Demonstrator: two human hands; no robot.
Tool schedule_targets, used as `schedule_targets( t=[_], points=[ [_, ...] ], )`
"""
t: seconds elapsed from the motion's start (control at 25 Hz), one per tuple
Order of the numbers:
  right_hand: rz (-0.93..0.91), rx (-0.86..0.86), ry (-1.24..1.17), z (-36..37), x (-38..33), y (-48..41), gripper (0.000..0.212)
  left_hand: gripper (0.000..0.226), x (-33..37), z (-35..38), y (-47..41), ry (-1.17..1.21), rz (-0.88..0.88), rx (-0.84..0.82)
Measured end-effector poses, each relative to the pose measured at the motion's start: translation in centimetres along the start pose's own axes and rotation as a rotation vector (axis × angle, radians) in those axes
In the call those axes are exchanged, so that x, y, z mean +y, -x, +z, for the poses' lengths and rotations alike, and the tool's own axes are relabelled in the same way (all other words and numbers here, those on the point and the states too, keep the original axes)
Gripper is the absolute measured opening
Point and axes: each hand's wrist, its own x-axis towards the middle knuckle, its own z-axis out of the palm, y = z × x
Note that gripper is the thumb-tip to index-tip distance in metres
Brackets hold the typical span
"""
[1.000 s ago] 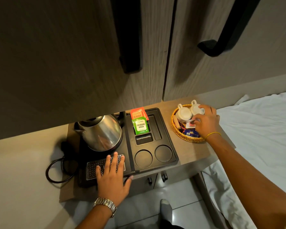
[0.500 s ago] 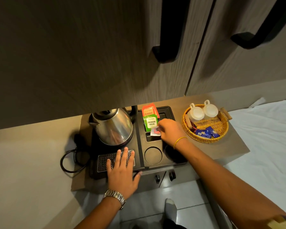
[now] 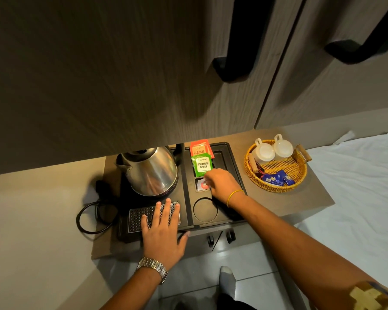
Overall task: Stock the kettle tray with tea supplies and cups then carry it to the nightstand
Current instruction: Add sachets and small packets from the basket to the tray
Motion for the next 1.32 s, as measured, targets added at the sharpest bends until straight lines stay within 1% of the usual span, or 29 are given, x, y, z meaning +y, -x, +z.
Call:
schedule_targets(
  t=[0.12, 0.2, 0.24, 0.32, 0.36, 0.4, 0.44, 0.48, 0.52, 0.56, 0.6, 0.68, 0.76, 0.92, 1.04, 1.12, 1.2, 1.32],
  points=[
    [0.02, 0.092, -0.072, 0.3, 0.2, 0.8, 0.028, 0.089, 0.0, 0.1, 0.0, 0.0, 0.004, 0.006],
    [0.058, 0.21, -0.159, -0.3, 0.9, 1.6, 0.037, 0.088, 0.0, 0.2, 0.0, 0.003, 0.006, 0.016],
    [0.074, 0.29, -0.194, -0.9, 1.6, 2.2, 0.036, 0.088, 0.0, 0.2, -0.1, 0.004, 0.007, 0.018],
    [0.15, 0.469, -0.231, -2.3, 4.3, 4.1, 0.027, 0.089, -0.1, 0.3, 0.0, 0.007, 0.005, 0.02],
    [0.239, 0.538, -0.228, -3.1, 6.3, 5.2, 0.02, 0.089, -0.1, 0.4, 0.0, 0.007, 0.005, 0.021],
    [0.357, 0.571, -0.214, -3.9, 8.7, 6.3, 0.016, 0.089, -0.1, 0.4, 0.0, 0.006, 0.005, 0.021],
    [0.489, 0.553, -0.195, -4.7, 11.1, 7.2, 0.017, 0.089, -0.1, 0.5, 0.0, 0.004, 0.003, 0.019],
    [0.615, 0.479, -0.173, -5.4, 13.3, 7.8, 0.021, 0.09, -0.1, 0.5, 0.0, 0.002, 0.001, 0.014],
    [0.705, 0.368, -0.162, -5.9, 15.1, 8.0, 0.027, 0.09, -0.1, 0.5, 0.0, 0.0, 0.0, 0.011],
    [0.748, 0.253, -0.165, -6.2, 16.2, 7.9, 0.032, 0.089, -0.1, 0.6, 0.0, -0.002, 0.001, 0.011],
    [0.754, 0.165, -0.173, -6.3, 16.7, 7.6, 0.034, 0.089, -0.2, 0.6, -0.1, -0.006, 0.003, 0.014],
    [0.723, 0.088, -0.173, -6.5, 16.7, 6.9, 0.035, 0.088, -0.2, 0.7, -0.2, -0.013, 0.008, 0.021],
    [0.715, 0.077, -0.158, -6.5, 16.4, 6.4, 0.034, 0.088, -0.2, 0.8, -0.2, -0.017, 0.007, 0.02],
    [0.759, 0.037, -0.18, -6.7, 16.6, 5.8, 0.028, 0.088, -0.2, 0.8, -0.2, -0.026, 0.002, 0.022],
    [0.733, 0.018, -0.286, -6.9, 17.1, 5.4, 0.018, 0.088, -0.1, 0.7, -0.2, -0.022, -0.001, 0.024],
    [0.714, 0.014, -0.345, -7.1, 17.3, 5.4, 0.017, 0.088, -0.1, 0.7, -0.1, -0.017, -0.002, 0.028],
    [0.699, 0.023, -0.37, -7.2, 17.4, 5.6, 0.016, 0.088, -0.1, 0.6, -0.1, -0.015, -0.006, 0.027],
    [0.687, 0.093, -0.375, -7.4, 17.4, 6.2, 0.016, 0.088, 0.0, 0.6, -0.2, -0.012, -0.009, 0.024]
  ],
)
